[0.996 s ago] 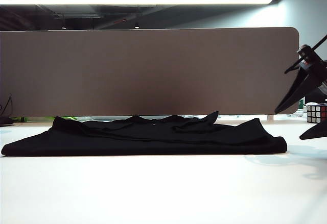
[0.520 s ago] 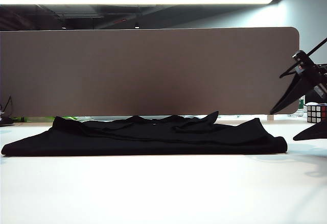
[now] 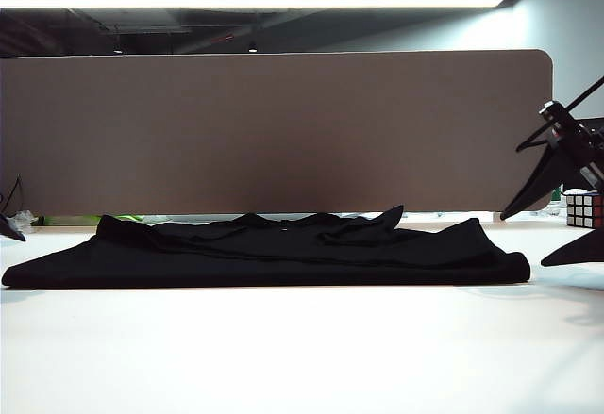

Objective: Fold the bottom side of the T-shirt horizontally towards the center, about one-third of the way, then fold the sleeve back towards the center, creating a straight line along the edge of the T-shirt, and finally fold the bottom of the T-shirt up towards the top, creating a neat rectangle.

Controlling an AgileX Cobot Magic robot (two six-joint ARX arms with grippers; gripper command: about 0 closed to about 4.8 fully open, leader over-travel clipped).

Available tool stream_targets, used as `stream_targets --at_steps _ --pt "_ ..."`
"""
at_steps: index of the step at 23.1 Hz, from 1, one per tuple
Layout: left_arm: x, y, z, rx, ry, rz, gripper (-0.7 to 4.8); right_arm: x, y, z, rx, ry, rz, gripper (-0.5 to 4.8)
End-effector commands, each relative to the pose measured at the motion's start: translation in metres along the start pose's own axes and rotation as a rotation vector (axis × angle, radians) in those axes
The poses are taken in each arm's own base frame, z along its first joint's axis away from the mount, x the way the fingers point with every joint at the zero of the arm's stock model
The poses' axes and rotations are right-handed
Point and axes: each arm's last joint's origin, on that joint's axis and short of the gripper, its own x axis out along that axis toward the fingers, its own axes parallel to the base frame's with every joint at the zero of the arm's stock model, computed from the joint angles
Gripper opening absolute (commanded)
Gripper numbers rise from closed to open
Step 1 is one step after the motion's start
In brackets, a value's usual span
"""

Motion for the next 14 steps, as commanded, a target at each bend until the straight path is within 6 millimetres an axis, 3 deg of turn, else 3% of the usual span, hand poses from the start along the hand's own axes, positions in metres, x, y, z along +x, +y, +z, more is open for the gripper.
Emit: stream_targets --at_steps 1,14 --pt "0.004 -0.004 0.002 0.018 -0.009 0.007 2.88 0.002 -0.002 -0.002 0.008 -0.002 0.002 3.15" --pt "0.010 0.001 0.000 0.007 0.002 0.031 2.87 0.026 -0.019 -0.002 0.110 0.007 0.015 3.15"
